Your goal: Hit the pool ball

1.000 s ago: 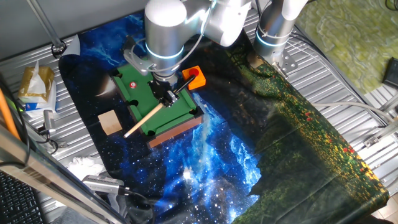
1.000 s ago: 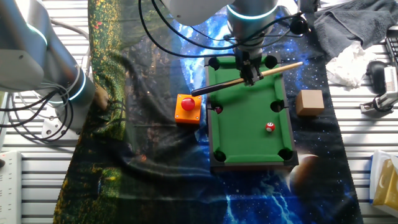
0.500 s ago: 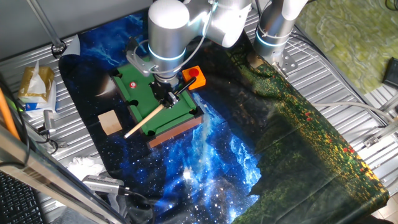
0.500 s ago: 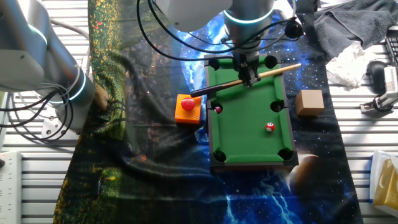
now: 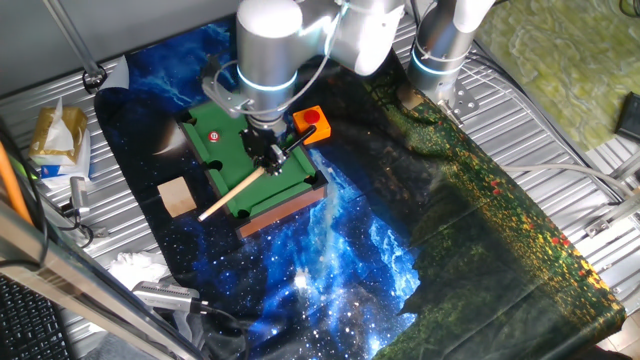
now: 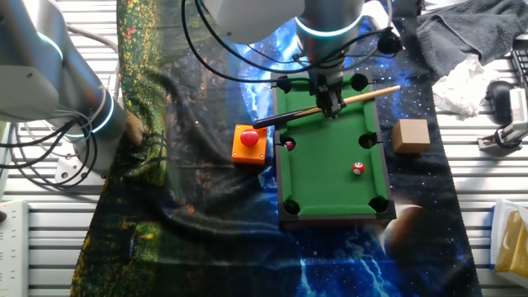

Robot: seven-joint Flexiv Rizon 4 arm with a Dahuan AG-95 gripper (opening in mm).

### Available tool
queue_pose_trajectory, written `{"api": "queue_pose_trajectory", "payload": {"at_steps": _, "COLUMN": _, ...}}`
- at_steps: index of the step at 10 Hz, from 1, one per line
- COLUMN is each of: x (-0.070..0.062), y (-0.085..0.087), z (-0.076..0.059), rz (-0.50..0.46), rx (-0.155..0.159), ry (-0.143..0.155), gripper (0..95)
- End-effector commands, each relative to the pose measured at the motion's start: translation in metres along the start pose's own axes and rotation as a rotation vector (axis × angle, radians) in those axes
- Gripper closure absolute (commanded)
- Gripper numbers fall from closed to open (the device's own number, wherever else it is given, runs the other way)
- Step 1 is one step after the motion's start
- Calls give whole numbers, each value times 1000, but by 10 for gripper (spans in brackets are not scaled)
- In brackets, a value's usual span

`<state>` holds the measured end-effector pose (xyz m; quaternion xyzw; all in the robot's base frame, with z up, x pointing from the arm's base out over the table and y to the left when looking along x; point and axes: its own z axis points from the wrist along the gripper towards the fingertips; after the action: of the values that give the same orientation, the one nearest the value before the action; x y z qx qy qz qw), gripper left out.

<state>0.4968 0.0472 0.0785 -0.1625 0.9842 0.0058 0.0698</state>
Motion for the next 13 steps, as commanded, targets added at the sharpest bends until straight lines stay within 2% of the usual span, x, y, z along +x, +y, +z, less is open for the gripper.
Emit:
{"api": "queue_pose_trajectory", "payload": {"at_steps": 1, "x": -4, "y": -2, "z": -17, "rz": -56, "rx": 26, "ry": 21, "gripper": 190}}
{"api": "queue_pose_trajectory", "payload": {"at_steps": 2, "x": -7, "y": -4, "z": -29, "rz": -76, "rx": 41, "ry": 28, "gripper": 190}}
{"api": "queue_pose_trajectory", "payload": {"at_steps": 3, "x": -8, "y": -9, "z": -41, "rz": -132, "rx": 96, "ry": 47, "gripper": 190}}
{"api": "queue_pose_trajectory", "payload": {"at_steps": 4, "x": -8, "y": -13, "z": -49, "rz": -149, "rx": 120, "ry": 58, "gripper": 380}}
{"api": "queue_pose_trajectory", "payload": {"at_steps": 5, "x": -7, "y": -21, "z": -59, "rz": -149, "rx": 124, "ry": 61, "gripper": 570}}
{"api": "queue_pose_trajectory", "payload": {"at_steps": 6, "x": -4, "y": -32, "z": -66, "rz": -162, "rx": 109, "ry": 56, "gripper": 950}}
{"api": "queue_pose_trajectory", "payload": {"at_steps": 7, "x": -3, "y": -37, "z": -67, "rz": -169, "rx": 104, "ry": 55, "gripper": 950}}
{"api": "queue_pose_trajectory", "payload": {"at_steps": 8, "x": 2, "y": -59, "z": -73, "rz": -190, "rx": 86, "ry": 50, "gripper": 950}}
{"api": "queue_pose_trajectory", "payload": {"at_steps": 9, "x": 4, "y": -70, "z": -76, "rz": -199, "rx": 79, "ry": 52, "gripper": 950}}
{"api": "queue_pose_trajectory", "payload": {"at_steps": 11, "x": 10, "y": -97, "z": -85, "rz": -166, "rx": 49, "ry": 46, "gripper": 950}}
{"api": "queue_pose_trajectory", "payload": {"at_steps": 13, "x": 16, "y": -114, "z": -87, "rz": -144, "rx": 12, "ry": 33, "gripper": 950}}
